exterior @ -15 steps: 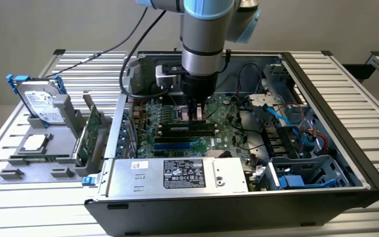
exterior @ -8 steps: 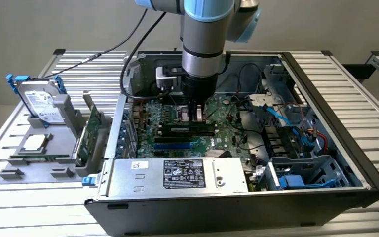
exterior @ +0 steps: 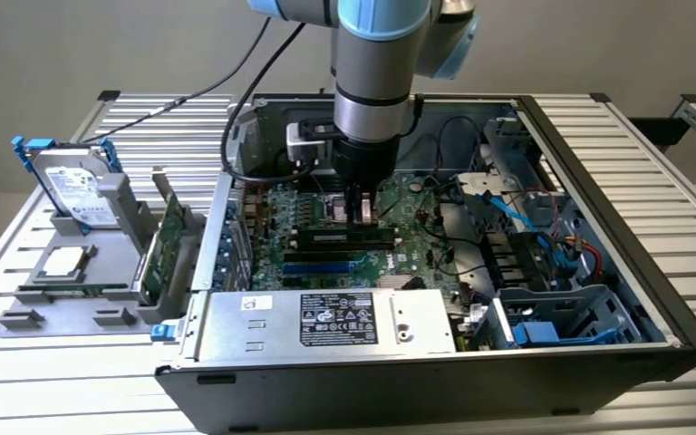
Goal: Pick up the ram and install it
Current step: 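Insert the ram into the slot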
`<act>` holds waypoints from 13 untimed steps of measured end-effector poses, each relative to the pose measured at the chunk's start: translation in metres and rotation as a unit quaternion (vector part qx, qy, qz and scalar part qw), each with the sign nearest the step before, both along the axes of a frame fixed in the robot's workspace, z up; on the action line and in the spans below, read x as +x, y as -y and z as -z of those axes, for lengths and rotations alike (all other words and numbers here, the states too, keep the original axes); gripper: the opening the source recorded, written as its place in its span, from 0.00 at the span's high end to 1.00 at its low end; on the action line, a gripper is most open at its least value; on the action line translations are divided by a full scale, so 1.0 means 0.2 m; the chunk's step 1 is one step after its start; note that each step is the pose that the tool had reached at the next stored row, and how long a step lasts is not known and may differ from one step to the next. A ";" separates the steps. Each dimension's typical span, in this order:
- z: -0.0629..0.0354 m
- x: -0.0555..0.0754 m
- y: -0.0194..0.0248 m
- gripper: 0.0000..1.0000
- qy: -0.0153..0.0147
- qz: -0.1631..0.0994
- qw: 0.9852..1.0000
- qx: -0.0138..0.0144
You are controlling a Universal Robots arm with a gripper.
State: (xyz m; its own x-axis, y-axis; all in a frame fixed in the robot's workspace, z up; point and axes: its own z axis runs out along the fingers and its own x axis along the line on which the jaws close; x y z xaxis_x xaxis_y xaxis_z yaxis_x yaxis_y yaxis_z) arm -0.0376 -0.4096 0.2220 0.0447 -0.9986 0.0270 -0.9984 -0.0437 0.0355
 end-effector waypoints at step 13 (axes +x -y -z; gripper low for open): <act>0.007 0.00 0.000 0.86 -0.001 0.000 1.000 0.000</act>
State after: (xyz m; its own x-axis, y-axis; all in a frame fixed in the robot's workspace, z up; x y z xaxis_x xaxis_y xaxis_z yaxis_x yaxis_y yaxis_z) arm -0.0375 -0.4096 0.2206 0.0445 -0.9987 0.0266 -0.9984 -0.0435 0.0370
